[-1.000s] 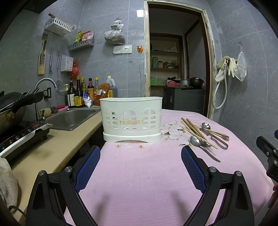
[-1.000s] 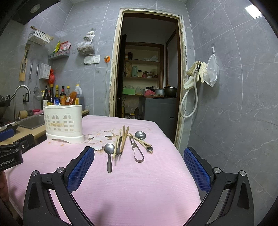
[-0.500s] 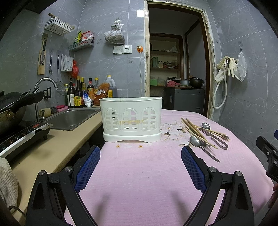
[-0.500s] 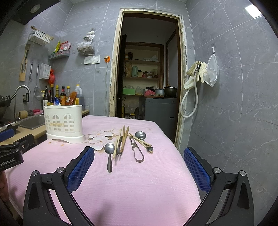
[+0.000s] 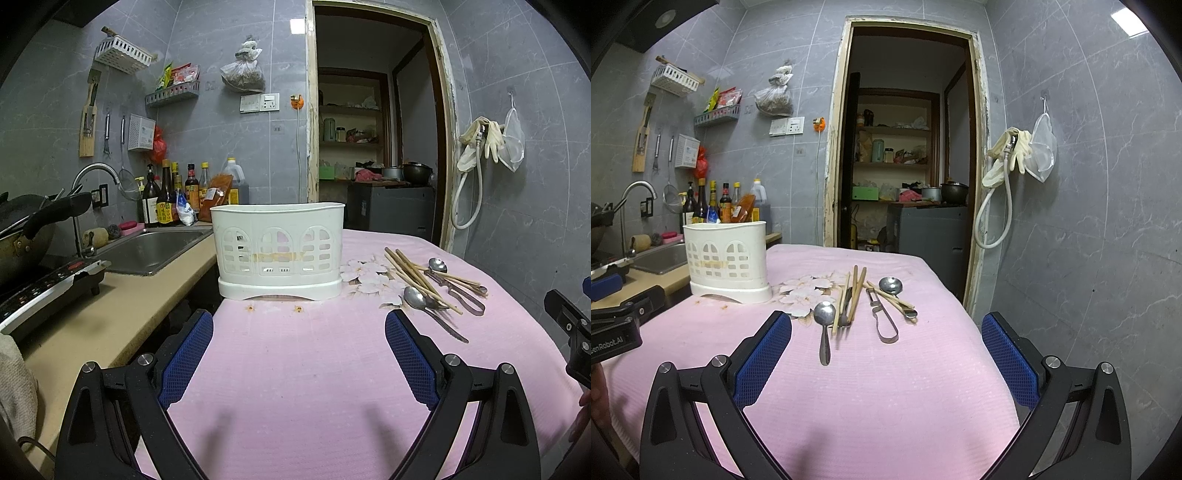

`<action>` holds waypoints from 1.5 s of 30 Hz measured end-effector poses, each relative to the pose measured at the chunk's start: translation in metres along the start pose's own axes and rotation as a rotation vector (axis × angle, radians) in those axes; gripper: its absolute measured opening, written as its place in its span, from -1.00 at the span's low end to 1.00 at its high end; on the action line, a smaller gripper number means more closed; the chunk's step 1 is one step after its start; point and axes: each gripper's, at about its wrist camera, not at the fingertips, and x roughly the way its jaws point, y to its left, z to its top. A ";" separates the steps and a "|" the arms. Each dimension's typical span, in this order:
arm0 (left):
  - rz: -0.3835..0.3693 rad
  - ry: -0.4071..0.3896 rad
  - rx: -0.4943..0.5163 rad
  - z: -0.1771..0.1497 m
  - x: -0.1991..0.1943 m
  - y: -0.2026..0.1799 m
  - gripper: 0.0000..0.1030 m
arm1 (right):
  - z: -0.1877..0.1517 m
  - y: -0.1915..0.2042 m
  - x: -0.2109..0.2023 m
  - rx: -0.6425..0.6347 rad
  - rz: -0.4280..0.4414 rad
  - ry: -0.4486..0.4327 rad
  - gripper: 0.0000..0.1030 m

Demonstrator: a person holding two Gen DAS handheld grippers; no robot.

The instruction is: Organize utensils

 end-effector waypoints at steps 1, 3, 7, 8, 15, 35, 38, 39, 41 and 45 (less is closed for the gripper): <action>0.000 0.001 0.000 -0.001 0.001 0.000 0.78 | 0.000 -0.001 0.001 0.000 0.000 0.001 1.00; 0.002 0.001 0.001 -0.001 0.001 0.000 0.78 | 0.001 -0.001 0.001 0.002 0.000 0.003 1.00; 0.000 0.005 0.006 -0.002 0.003 -0.001 0.78 | -0.001 0.003 -0.002 0.004 0.000 0.007 1.00; -0.002 0.006 0.010 0.001 0.004 0.002 0.78 | -0.002 0.003 0.000 0.002 0.001 0.006 1.00; -0.032 0.007 0.035 0.018 0.016 0.002 0.78 | 0.002 0.000 0.011 -0.030 0.019 0.001 1.00; -0.338 0.299 0.114 0.067 0.125 -0.047 0.59 | 0.048 -0.065 0.128 -0.043 0.190 0.213 0.83; -0.393 0.363 0.130 0.065 0.144 -0.055 0.32 | 0.047 -0.073 0.153 -0.045 0.211 0.273 0.63; -0.408 0.386 0.135 0.065 0.151 -0.058 0.25 | 0.047 -0.076 0.163 -0.035 0.224 0.300 0.60; -0.434 0.427 0.137 0.063 0.163 -0.061 0.05 | 0.046 -0.078 0.178 -0.032 0.242 0.341 0.47; -0.491 0.519 0.117 0.060 0.189 -0.065 -0.17 | 0.047 -0.072 0.208 -0.090 0.250 0.404 0.34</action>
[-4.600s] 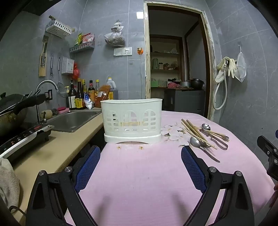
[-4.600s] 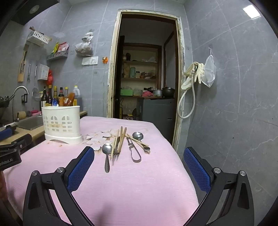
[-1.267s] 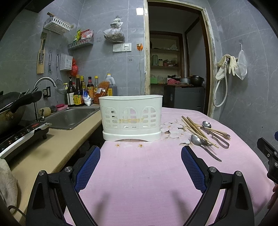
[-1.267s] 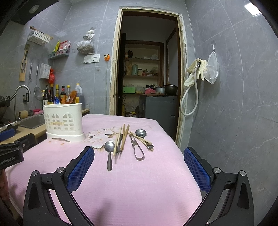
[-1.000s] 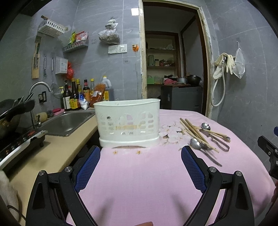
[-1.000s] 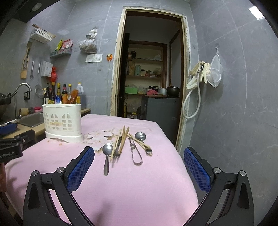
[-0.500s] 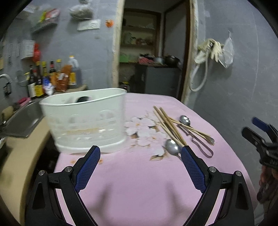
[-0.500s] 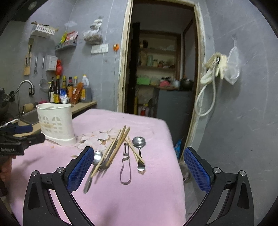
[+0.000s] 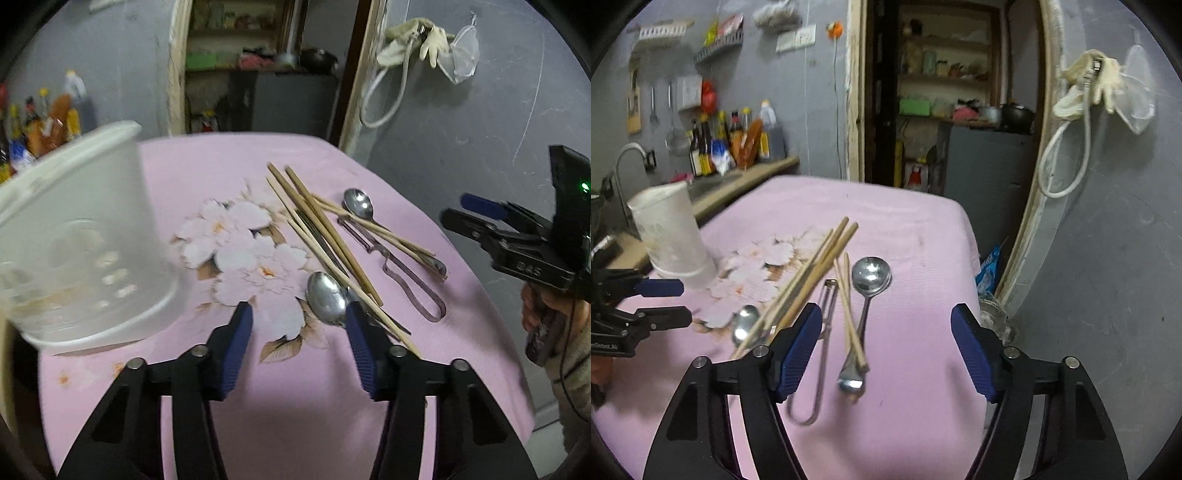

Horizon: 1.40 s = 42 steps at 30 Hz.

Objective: Organize utensils
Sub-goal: 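Lower the right gripper onto the metal spoon and close on its bowl, then lift the spoon with the right gripper and carry it over the white caddy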

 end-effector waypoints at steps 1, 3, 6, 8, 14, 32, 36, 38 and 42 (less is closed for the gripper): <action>-0.009 0.016 -0.004 0.003 0.005 0.002 -0.23 | 0.004 -0.001 0.008 -0.004 0.005 0.017 0.29; -0.017 0.035 -0.009 0.006 0.013 0.005 -0.31 | 0.011 -0.004 0.021 -0.003 0.025 0.048 0.16; -0.041 0.071 -0.027 0.011 0.025 0.011 -0.42 | 0.021 -0.007 0.041 -0.008 0.038 0.091 0.01; -0.057 0.094 -0.044 0.012 0.034 0.014 -0.44 | 0.026 -0.008 0.054 0.001 0.054 0.121 -0.03; -0.099 0.102 -0.050 0.014 0.038 0.018 -0.56 | 0.032 -0.008 0.087 0.010 0.080 0.194 -0.06; -0.207 0.152 -0.077 0.017 0.053 0.018 -0.89 | 0.037 0.001 0.129 0.017 0.104 0.285 -0.07; -0.197 0.141 -0.092 0.016 0.052 0.020 -0.92 | 0.037 -0.002 0.129 0.044 0.115 0.278 -0.15; -0.187 0.133 -0.101 0.017 0.050 0.021 -0.93 | 0.038 -0.001 0.130 0.044 0.113 0.280 -0.18; -0.177 0.117 -0.117 0.015 0.043 0.023 -0.95 | 0.038 0.008 0.134 0.012 0.077 0.291 -0.17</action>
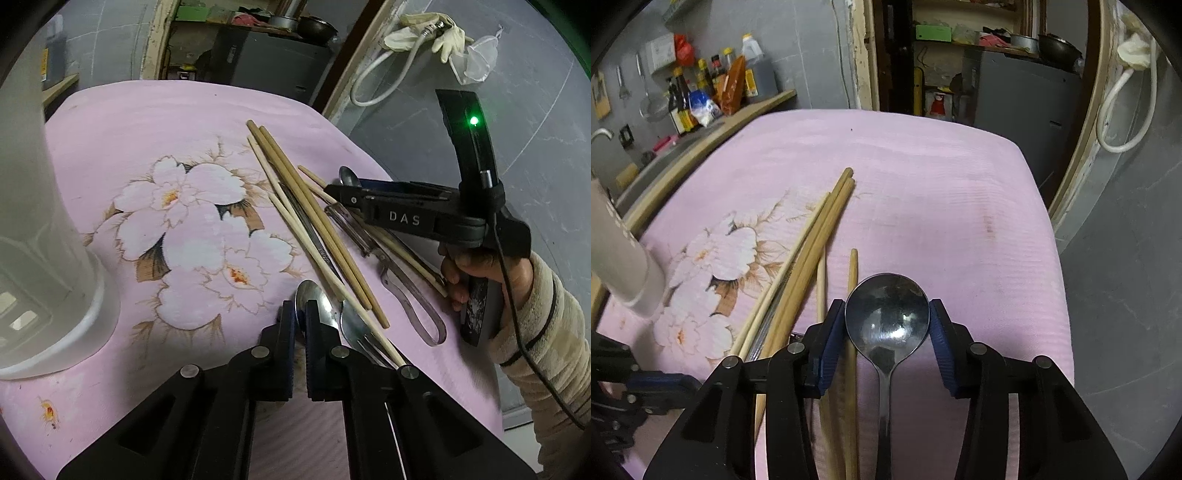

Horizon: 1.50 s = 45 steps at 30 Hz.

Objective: Organize utensils
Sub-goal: 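Lift the spoon with the right gripper and carry it over the white caddy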

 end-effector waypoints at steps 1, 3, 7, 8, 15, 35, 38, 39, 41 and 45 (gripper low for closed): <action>0.001 -0.008 -0.002 0.000 -0.002 0.000 -0.95 | 0.000 0.001 0.000 0.000 -0.001 -0.004 -0.20; -0.002 -0.027 -0.001 0.000 -0.006 0.000 -0.96 | -0.001 -0.002 -0.002 0.017 0.016 -0.015 -0.20; 0.018 -0.084 -0.005 -0.001 -0.016 0.000 -0.98 | -0.007 -0.005 -0.011 0.049 0.060 -0.053 -0.21; 0.032 -0.110 -0.002 -0.002 -0.020 -0.001 -0.98 | -0.009 -0.003 -0.015 0.042 0.059 -0.067 -0.21; 0.132 -0.302 0.072 -0.015 -0.049 -0.019 -1.00 | -0.032 0.031 -0.064 -0.060 -0.011 -0.294 -0.21; 0.315 -0.697 0.093 -0.037 -0.152 -0.032 -1.00 | -0.040 0.087 -0.156 -0.085 0.007 -0.698 -0.22; 0.381 -0.764 0.089 -0.036 -0.182 -0.029 -1.00 | -0.031 0.099 -0.167 -0.103 0.034 -0.737 -0.22; 0.400 -0.781 0.086 -0.036 -0.190 -0.026 -1.00 | -0.026 0.105 -0.172 -0.114 0.047 -0.753 -0.22; 0.450 -0.811 0.074 -0.034 -0.210 -0.018 -1.00 | -0.017 0.117 -0.180 -0.133 0.083 -0.782 -0.22; 0.571 -0.902 0.019 -0.029 -0.247 0.004 -1.00 | 0.009 0.147 -0.193 -0.161 0.185 -0.848 -0.22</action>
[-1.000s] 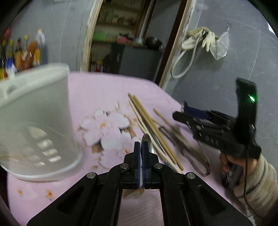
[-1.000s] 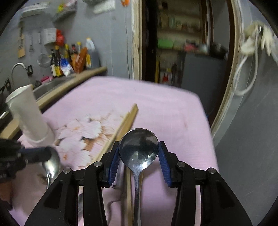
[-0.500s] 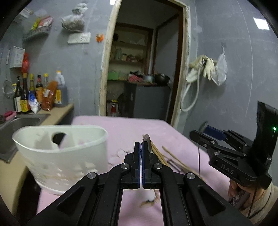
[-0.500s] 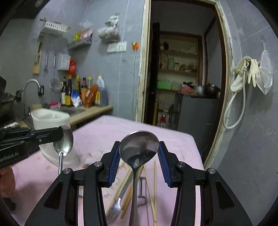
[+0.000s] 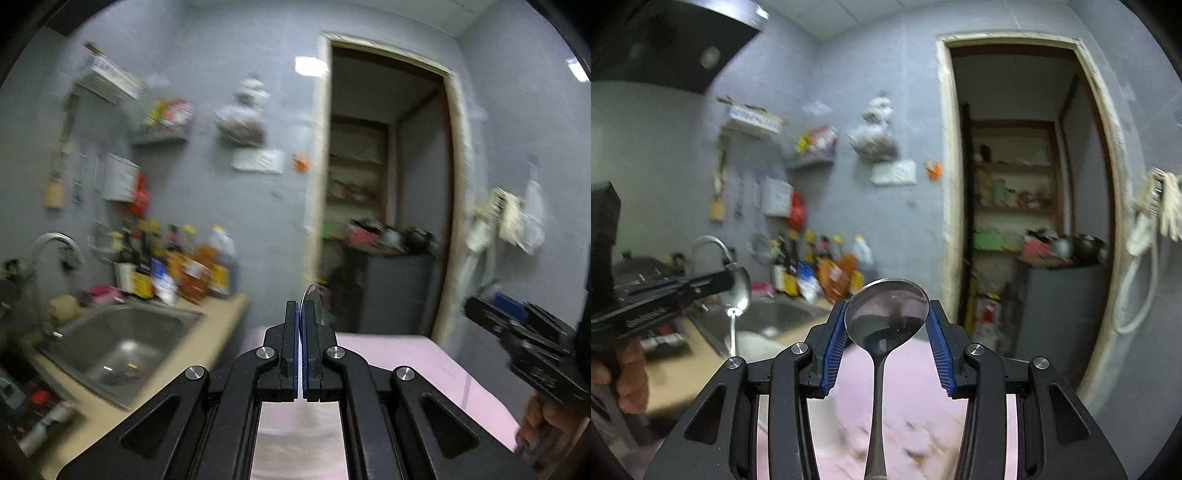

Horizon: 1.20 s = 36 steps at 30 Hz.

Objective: Organize utensils
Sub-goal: 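Lift the spoon with the right gripper and carry it over the white caddy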

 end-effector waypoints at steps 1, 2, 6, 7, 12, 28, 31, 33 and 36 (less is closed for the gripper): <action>0.033 -0.015 -0.002 0.005 0.000 0.007 -1.00 | 0.007 0.007 0.006 0.006 0.027 -0.021 -0.22; 0.088 -0.039 -0.003 0.011 0.000 0.017 -1.00 | 0.013 0.013 0.011 0.017 0.053 -0.037 -0.22; 0.242 -0.086 0.020 0.016 0.008 0.043 -1.00 | 0.031 0.032 0.038 0.054 0.129 -0.086 -0.22; 0.266 -0.088 0.017 0.016 0.011 0.048 -1.00 | 0.033 0.036 0.043 0.055 0.136 -0.096 -0.22; 0.346 -0.052 -0.005 -0.001 0.035 0.069 -1.00 | 0.027 0.052 0.074 0.058 0.153 -0.104 -0.22; 0.320 0.059 0.029 -0.070 0.085 0.057 -1.00 | -0.051 0.040 0.113 0.090 0.160 0.044 -0.22; 0.292 0.091 0.029 -0.076 0.088 0.056 -1.00 | -0.060 0.042 0.115 0.074 0.164 0.083 -0.22; 0.264 0.112 0.017 -0.080 0.088 0.059 -0.99 | -0.066 0.044 0.115 0.064 0.165 0.102 -0.22; 0.221 0.132 0.007 -0.085 0.087 0.060 -0.99 | -0.073 0.046 0.115 0.054 0.167 0.132 -0.21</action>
